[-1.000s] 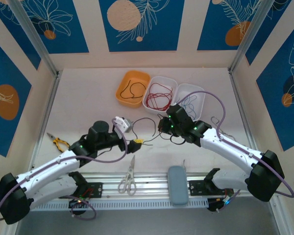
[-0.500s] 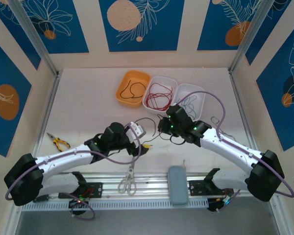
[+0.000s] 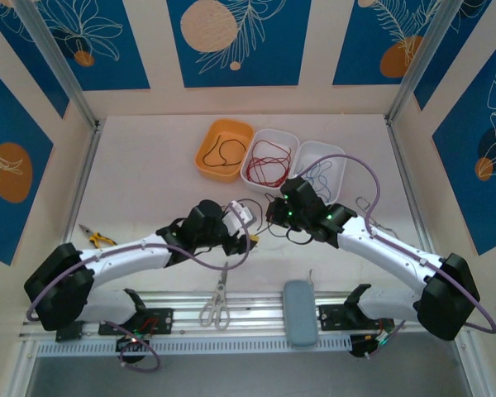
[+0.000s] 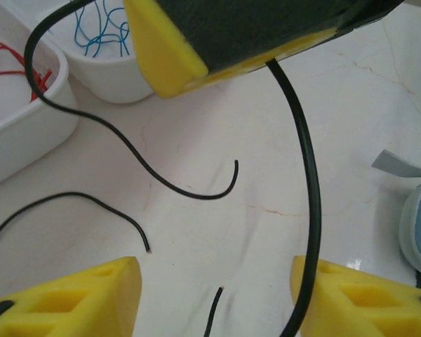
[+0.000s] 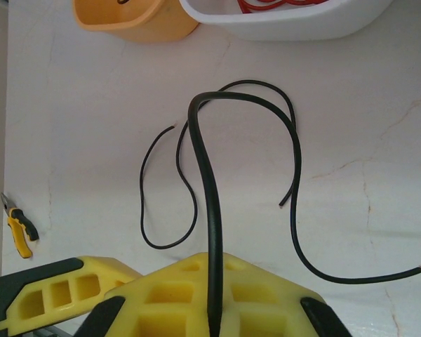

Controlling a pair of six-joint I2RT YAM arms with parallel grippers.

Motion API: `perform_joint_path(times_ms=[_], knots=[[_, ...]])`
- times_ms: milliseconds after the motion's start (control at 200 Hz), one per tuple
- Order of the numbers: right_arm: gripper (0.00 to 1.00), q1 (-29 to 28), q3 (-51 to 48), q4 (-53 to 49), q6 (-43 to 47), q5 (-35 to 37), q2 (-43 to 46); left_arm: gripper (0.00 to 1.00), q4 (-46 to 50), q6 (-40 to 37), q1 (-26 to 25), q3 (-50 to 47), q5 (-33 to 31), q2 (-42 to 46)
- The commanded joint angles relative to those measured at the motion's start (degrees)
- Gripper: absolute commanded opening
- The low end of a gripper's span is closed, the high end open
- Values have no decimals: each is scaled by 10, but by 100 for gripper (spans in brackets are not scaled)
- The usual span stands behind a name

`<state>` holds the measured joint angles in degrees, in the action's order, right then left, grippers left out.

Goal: Untangle the cables

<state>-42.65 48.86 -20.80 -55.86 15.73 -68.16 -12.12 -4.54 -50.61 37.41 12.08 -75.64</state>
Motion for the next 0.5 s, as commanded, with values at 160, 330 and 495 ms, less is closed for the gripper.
perform_joint_path(times_ms=[160,330,495], knots=[[0,-1,17,9,-13,-21,-12,48,-20,-7,-13,36,23,-32],[0,1,19,10,-14,-26,-19,28,-19,-8,-17,43,23,-41],[0,7,19,6,-15,-30,-21,14,-32,-7,-17,38,28,-35]])
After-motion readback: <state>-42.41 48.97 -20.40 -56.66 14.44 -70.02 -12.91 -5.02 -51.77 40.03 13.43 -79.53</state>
